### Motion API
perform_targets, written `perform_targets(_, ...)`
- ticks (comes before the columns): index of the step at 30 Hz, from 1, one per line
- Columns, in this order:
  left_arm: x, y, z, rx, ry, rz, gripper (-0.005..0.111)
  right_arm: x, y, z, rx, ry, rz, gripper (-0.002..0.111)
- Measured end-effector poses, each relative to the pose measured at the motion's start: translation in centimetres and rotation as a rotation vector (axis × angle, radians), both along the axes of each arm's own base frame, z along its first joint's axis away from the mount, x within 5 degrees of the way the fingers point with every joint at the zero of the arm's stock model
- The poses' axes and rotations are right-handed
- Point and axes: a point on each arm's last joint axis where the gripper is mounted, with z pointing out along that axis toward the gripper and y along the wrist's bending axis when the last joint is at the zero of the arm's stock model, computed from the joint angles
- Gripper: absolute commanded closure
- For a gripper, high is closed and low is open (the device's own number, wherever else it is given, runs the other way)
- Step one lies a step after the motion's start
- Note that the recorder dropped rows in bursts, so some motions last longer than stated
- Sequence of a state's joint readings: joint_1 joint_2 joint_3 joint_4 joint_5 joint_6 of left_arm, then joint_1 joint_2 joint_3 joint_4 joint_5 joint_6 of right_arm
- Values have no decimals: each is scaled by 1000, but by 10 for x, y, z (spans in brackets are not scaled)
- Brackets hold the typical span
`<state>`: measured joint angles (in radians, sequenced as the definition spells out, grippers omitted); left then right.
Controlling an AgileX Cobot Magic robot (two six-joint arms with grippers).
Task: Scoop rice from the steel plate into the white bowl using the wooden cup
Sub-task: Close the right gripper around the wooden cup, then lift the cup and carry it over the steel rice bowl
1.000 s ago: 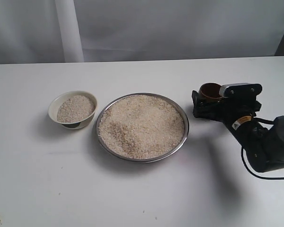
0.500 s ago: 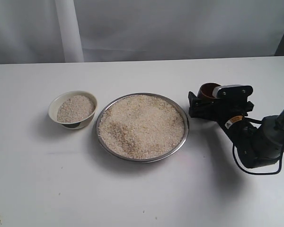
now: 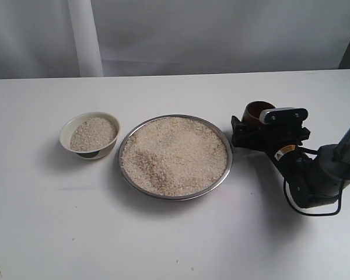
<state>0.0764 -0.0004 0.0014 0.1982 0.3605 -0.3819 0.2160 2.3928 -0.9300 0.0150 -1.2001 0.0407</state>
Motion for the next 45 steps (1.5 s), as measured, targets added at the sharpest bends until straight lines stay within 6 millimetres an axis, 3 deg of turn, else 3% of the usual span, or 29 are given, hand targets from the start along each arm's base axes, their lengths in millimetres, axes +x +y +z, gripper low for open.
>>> perform_targets(6,0,0,0,0,0,0,107,0,0,-1,-4,2,0,18)
perform_targets(8,0,0,0,0,0,0,107,0,0,-1,-4,2,0,26)
perform_targets(16,0,0,0,0,0,0,107,0,0,-2,-16,10,0,80)
perform_targets(21,0,0,0,0,0,0,107,0,0,-2,-50,4,6,106)
perform_targets(30,0,0,0,0,0,0,107,2,3,15,-131,87,49,108)
perform_targets(36,0,0,0,0,0,0,107,3,7,67,-249,134,136,108)
perform_targets(45,0,0,0,0,0,0,107,-23,5,173,-476,144,205,108)
